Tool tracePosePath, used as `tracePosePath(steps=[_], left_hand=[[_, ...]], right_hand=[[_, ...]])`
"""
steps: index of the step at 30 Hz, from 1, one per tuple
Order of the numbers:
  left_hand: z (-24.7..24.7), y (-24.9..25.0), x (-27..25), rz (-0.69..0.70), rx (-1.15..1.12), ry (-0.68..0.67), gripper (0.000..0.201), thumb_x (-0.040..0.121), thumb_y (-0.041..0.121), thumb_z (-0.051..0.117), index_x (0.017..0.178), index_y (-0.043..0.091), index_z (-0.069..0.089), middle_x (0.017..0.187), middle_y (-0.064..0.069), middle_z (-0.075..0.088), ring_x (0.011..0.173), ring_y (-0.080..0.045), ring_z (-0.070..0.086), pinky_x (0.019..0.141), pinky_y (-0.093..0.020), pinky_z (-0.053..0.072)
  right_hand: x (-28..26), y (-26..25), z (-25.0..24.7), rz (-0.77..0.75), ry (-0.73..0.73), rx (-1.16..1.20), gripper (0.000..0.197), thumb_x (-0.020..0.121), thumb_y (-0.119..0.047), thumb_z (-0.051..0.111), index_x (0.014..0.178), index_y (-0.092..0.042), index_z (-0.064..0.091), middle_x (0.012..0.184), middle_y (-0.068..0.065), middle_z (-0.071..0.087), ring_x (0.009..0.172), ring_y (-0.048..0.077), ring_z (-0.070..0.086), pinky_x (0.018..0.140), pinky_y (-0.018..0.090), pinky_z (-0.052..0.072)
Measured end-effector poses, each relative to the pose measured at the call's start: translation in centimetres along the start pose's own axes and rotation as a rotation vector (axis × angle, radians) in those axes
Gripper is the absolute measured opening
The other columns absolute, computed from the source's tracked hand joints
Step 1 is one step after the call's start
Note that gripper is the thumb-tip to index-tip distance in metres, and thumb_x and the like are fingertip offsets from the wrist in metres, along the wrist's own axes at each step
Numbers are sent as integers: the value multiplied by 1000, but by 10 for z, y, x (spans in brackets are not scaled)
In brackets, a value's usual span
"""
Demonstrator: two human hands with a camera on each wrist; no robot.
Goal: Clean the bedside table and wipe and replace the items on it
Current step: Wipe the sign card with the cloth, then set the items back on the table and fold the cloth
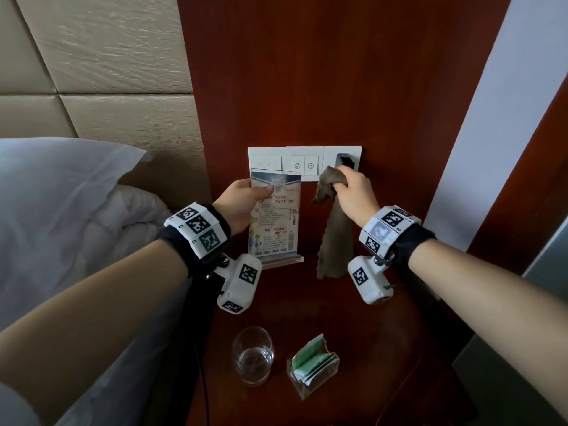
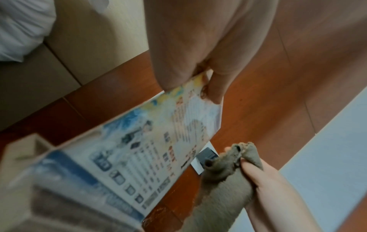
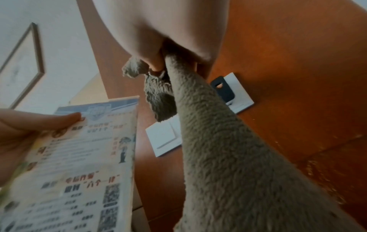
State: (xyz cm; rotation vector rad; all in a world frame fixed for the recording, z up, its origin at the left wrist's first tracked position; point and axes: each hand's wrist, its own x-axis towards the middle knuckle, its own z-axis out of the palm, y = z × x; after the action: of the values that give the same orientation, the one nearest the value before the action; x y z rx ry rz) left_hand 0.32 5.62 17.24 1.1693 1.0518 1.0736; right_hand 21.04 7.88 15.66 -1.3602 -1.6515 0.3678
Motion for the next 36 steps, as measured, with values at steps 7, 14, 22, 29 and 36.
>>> tracePosePath(steps=[7,14,22,29,36], left_hand=[[2,-27,5,29,-34,14,14,94,2,47,93,9,59,95,-8,66,87,-20,64,81,-38,51],[-8,-45,5,49,-19,58,12,92,2,51,89,10,59,91,-8,67,84,-19,66,73,-34,53],[-24,-59,1,128,-8,18,13,90,1,54,85,10,63,75,-1,73,72,-14,71,68,-31,58],[-37,-69,-2,127,-55,25,9,89,3,55,90,8,62,85,-6,71,78,-18,70,71,-33,58],[-80,-110,2,13,-33,349,23,97,29,48,113,17,60,116,-4,64,104,-15,61,93,-33,44]], right_hand=[[-23,51,-15,287,-431,-405,26,92,-5,45,105,0,66,106,19,65,101,33,61,77,32,43],[-49,87,-1,460,-620,-569,39,85,-25,65,120,-9,59,121,12,62,109,28,59,87,34,47],[-41,40,40,242,-476,167,36,88,-15,64,122,-8,56,93,-1,66,75,14,65,60,21,49],[-39,21,71,205,-525,297,15,90,-9,59,77,-16,60,79,2,68,53,3,64,49,16,50],[-39,48,86,239,-413,169,7,90,-8,59,84,-7,63,95,20,70,59,11,63,58,21,56]])
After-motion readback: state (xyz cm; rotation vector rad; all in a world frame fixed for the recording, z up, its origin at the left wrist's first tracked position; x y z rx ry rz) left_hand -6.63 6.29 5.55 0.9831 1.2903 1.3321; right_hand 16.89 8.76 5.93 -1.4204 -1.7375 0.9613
